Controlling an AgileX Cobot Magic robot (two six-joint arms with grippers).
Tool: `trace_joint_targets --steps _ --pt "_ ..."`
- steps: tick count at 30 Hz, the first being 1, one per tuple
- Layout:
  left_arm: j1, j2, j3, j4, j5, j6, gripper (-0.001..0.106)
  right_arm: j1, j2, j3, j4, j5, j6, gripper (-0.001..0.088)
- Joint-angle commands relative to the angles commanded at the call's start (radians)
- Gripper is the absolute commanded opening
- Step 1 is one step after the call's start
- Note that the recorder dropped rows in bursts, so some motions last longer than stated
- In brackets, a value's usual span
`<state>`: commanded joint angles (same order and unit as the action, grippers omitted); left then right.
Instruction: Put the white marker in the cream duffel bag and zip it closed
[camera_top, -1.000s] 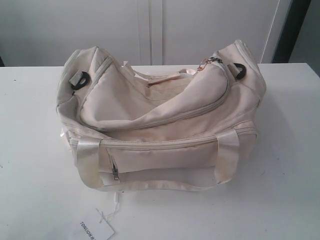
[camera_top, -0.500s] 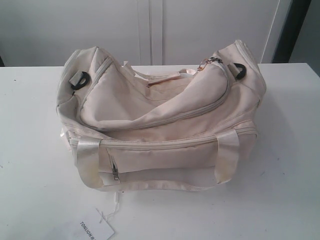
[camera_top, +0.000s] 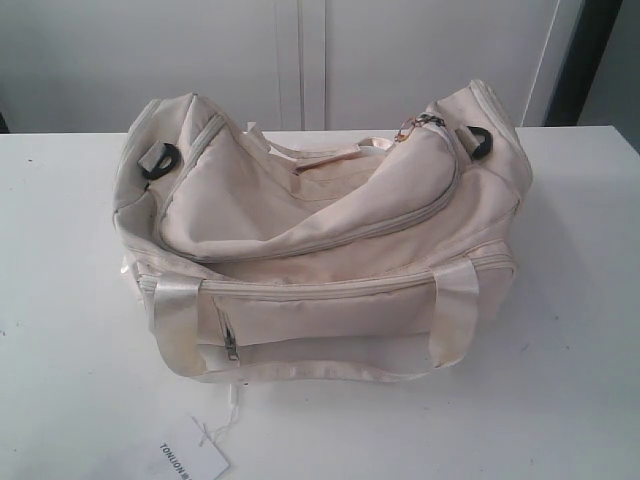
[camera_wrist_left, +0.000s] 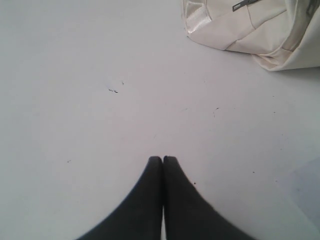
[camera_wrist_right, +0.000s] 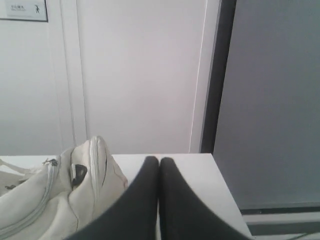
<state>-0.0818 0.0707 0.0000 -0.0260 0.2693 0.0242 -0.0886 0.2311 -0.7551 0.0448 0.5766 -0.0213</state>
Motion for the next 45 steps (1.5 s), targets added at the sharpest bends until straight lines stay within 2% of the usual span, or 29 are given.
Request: trace_joint_targets --steps 5,10,21,23,27,30,33,43,45 --pt "0.0 0.0 0.0 0.0 0.0 0.0 0.0 0.0 -0.112 0.012 0.0 0.01 0.0 0.0" --pt "0.0 0.0 0.0 0.0 0.0 0.0 0.0 0.0 -0.231 0.072 0.0 0.02 0.0 0.0" --pt "0.0 -0.002 0.0 0.002 0.007 0.0 0.0 0.0 -0.231 0.088 0.002 0.281 0.0 0.0" --pt "0.0 -0.002 0.0 0.002 0.007 0.0 0.0 0.0 -0.231 0.127 0.0 0.259 0.0 0.0" --pt "0.0 -0.002 0.0 0.002 0.007 0.0 0.0 0.0 -0.231 0.283 -0.065 0.163 0.0 0.0" --pt "0.0 -0.002 0.0 0.002 0.007 0.0 0.0 0.0 -0.231 0.424 -0.1 -0.064 -0.003 0.0" --pt "0.0 -0.002 0.0 0.002 0.007 0.0 0.0 0.0 -0.231 0.503 -0.1 -0.156 -0.003 0.0" --pt "0.0 -0.002 0.0 0.002 0.007 0.0 0.0 0.0 -0.231 0.742 -0.094 -0.265 0.0 0.0" --pt "0.0 -0.002 0.0 0.002 0.007 0.0 0.0 0.0 -0.231 0.755 -0.094 -0.284 0.0 0.0"
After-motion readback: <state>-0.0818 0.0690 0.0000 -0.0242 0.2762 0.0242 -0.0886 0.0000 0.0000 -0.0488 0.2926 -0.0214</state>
